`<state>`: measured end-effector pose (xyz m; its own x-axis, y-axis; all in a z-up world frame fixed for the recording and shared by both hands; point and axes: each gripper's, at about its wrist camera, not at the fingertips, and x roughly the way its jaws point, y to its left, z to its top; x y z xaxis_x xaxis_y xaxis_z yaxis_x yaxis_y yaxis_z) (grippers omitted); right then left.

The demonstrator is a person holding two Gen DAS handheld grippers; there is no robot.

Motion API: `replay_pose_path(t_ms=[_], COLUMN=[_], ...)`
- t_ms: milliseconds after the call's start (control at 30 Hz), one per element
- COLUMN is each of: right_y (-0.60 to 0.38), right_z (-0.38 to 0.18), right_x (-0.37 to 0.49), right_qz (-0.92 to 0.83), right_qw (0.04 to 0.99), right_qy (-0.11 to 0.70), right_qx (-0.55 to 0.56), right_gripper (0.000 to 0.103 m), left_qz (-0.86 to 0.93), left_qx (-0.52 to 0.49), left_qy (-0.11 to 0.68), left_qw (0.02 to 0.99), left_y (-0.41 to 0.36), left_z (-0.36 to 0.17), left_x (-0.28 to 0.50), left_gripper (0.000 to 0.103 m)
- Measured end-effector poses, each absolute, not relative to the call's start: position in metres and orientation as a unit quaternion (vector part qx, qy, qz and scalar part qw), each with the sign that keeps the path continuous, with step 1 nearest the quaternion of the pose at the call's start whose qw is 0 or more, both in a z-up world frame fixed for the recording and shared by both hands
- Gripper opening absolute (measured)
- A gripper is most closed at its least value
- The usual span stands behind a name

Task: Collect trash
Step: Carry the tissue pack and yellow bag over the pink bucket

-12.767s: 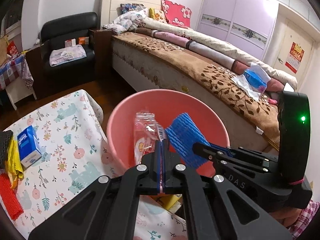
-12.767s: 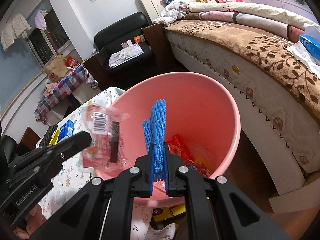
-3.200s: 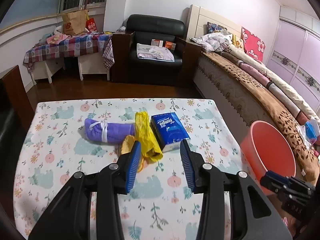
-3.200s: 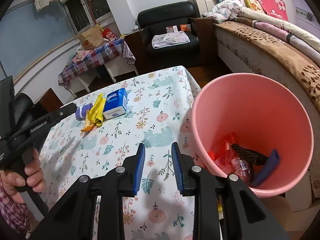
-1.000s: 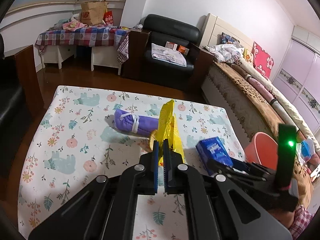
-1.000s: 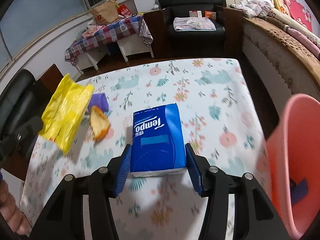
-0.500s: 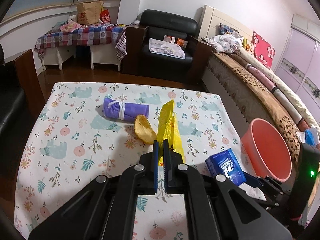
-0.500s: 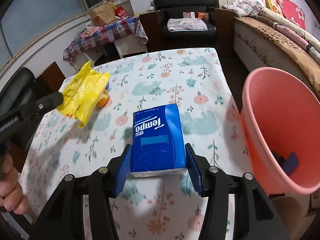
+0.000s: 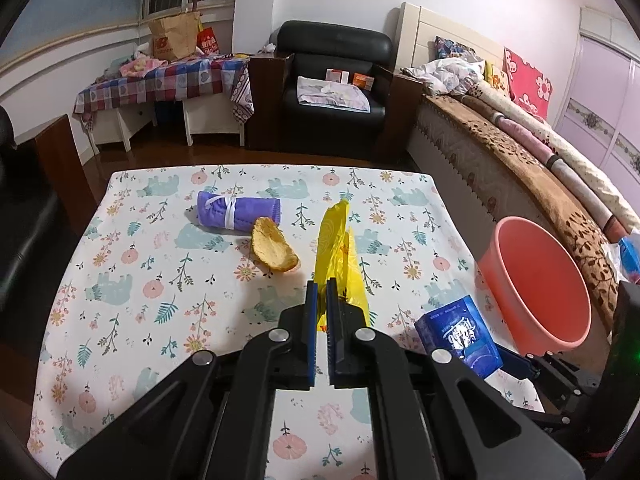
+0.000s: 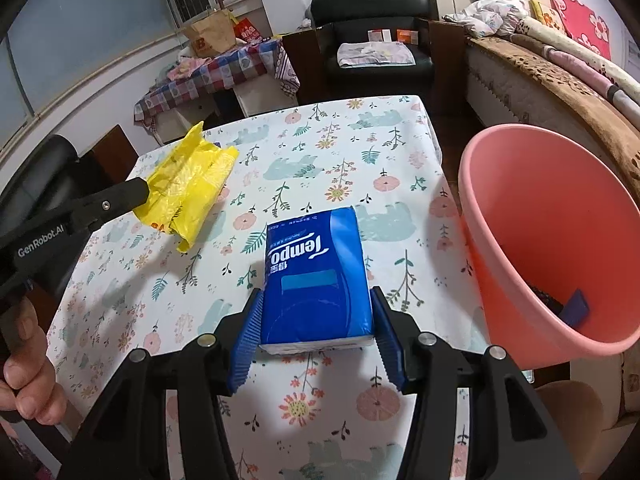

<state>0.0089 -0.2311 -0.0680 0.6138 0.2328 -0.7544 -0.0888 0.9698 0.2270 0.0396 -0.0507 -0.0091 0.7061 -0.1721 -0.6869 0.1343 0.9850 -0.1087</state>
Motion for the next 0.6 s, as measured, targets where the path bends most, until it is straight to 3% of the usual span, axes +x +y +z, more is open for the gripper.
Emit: replay_pose_path(t_ms=[600], right_y=[-0.251], right_z=[-0.058], right_x=[-0.001], right_qz=[0.078], right_qw=[0.906], right_qy=[0.405], right_qx=[0.093], right_gripper=[0.052], left_qz=[-0.088], left_qx=[0.002], left_qy=[0.368], left_qw=[0.926], left_y=[-0.078], left_z=[-0.006], left_x=[0.039], left_gripper=[0.003])
